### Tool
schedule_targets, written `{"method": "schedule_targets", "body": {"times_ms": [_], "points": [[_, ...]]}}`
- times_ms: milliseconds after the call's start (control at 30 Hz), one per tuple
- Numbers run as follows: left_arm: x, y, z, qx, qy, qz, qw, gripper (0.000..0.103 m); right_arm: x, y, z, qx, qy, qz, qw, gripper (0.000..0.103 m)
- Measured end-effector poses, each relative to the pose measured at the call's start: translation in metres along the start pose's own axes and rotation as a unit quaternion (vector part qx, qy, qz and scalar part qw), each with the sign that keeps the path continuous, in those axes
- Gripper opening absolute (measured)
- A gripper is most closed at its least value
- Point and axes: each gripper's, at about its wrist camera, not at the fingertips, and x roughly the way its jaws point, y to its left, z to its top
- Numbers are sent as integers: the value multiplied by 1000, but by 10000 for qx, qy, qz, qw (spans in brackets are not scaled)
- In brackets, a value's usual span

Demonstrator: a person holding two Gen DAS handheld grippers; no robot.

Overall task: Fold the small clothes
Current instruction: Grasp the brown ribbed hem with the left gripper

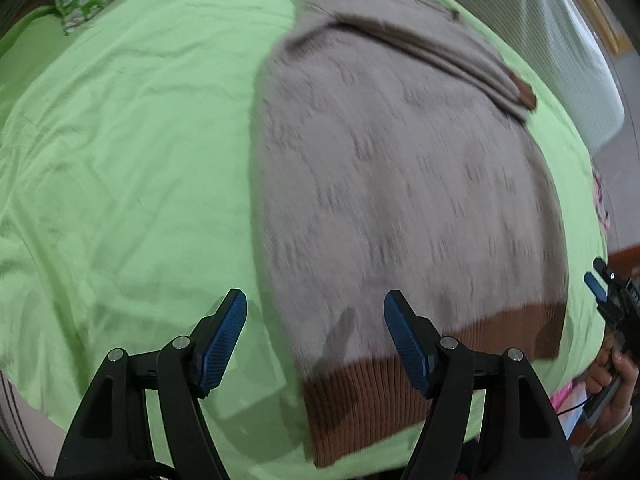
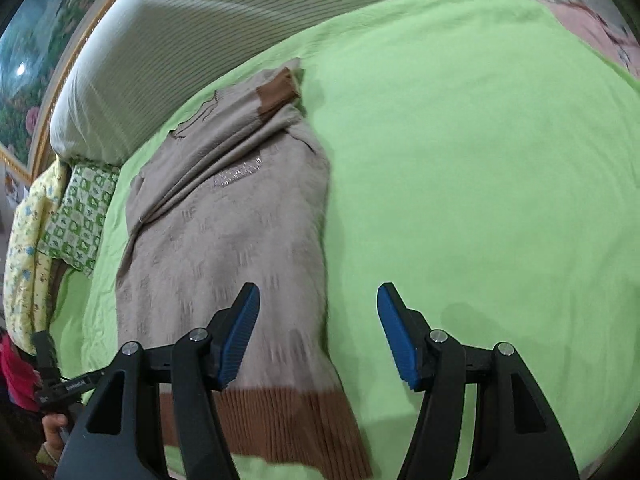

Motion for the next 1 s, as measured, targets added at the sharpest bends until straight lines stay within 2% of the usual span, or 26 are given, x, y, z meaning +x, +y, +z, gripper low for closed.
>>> {"method": "schedule_targets", "body": {"times_ms": [267, 500, 600, 767, 833, 900, 933, 967, 1000], "points": [[13, -7, -31, 265, 503, -328, 9978, 72, -8, -10, -48, 160, 359, 209, 9990, 62], [22, -14, -40, 394, 791, -565, 9945, 76, 11, -11, -82, 169, 943, 338, 9948, 62], [26, -16, -41, 335, 865, -714, 9931, 79, 11, -7, -86, 95, 963, 351, 9947, 62], [30, -12, -41, 199, 949, -963, 9906, 91, 20, -7, -82, 229, 1053, 535, 9927, 62], [32, -19, -40, 232, 959, -889, 9911, 92, 26, -5, -81, 260, 1150, 614, 9911, 62], [34, -27, -41, 464, 964, -694, 9918, 91, 29, -3, -80, 227, 1181, 689, 9903, 61], [35, -32, -42, 548, 930, -602, 9923, 89, 30, 1, -81, 134, 1202, 693, 9902, 58], [35, -37, -43, 671, 859, -460, 9930, 79, 32, 3, -82, 50, 1235, 657, 9902, 41], [33, -40, -44, 776, 774, -325, 9934, 72, 36, 7, -83, -59, 1336, 573, 9894, 17]]}}
